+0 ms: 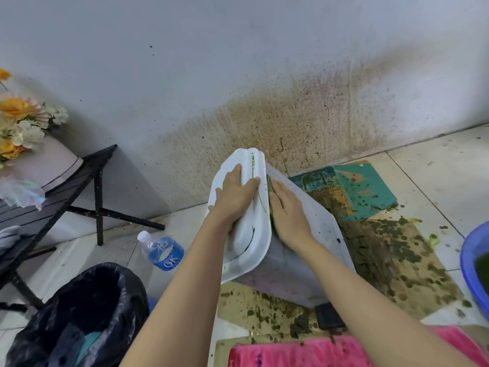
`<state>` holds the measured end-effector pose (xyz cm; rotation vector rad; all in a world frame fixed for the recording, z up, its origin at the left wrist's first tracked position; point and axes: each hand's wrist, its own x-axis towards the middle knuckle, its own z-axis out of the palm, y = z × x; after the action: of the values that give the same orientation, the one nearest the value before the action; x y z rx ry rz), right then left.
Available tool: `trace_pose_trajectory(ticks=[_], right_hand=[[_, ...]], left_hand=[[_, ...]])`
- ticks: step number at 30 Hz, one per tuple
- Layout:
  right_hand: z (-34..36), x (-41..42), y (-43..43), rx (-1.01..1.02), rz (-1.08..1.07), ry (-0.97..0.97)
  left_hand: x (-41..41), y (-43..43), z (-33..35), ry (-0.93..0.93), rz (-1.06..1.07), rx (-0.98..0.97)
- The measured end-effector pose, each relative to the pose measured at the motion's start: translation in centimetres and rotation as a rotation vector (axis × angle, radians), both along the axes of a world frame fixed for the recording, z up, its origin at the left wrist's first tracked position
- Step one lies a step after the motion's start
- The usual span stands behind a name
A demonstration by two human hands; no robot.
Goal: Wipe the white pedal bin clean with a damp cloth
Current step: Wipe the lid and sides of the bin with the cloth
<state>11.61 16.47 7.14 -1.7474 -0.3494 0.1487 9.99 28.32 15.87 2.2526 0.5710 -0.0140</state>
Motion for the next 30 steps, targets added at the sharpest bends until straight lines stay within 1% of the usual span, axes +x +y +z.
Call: trace_pose_trajectory(ticks=[2,4,7,9,12,14,17,23,27,30], right_hand=[[0.1,1.0,-0.1,0.029,0.002,0.018],[0.0,0.5,-0.4,0.053,-0.006,0.015],[-1.4,-3.3,-1.6,0.096,-0.051,-0.031],[-2.8,-7.3,-2.3,0.129,-0.100,-0.071],[-4.4,-11.4,-2.5,0.067,-0.143,-0.150],[-4.4,-11.5,-2.2,0.013,-0.137,-0.175],[-3.0,-8.6,-1.2,-0.012,-0.104,-0.156],[-0.6,2.1,2.8,-0.035,-0.062,-0.099],[-1.9,7.9,2.9,-0.051,-0.019,-0.101],[-3.6,8.9,1.7,-0.067,-0.027,-0.062]], left_hand=[[0.6,-0.2,0.1,0.003,-0.001,0.004],[1.3,-0.5,0.1,0.004,-0.023,0.061],[1.7,-1.1,0.0,0.034,-0.030,0.206],[1.7,-1.0,-0.1,0.023,-0.049,0.224],[1.4,-0.4,-0.1,-0.032,-0.085,0.249],[1.3,-0.1,0.2,-0.031,-0.074,0.251],[0.9,0.1,0.2,-0.005,-0.070,0.279],[1.3,0.9,-0.7,-0.037,-0.052,0.241],[1.6,1.3,-0.8,-0.044,-0.029,0.215],[1.7,1.2,-0.5,-0.047,-0.021,0.173]])
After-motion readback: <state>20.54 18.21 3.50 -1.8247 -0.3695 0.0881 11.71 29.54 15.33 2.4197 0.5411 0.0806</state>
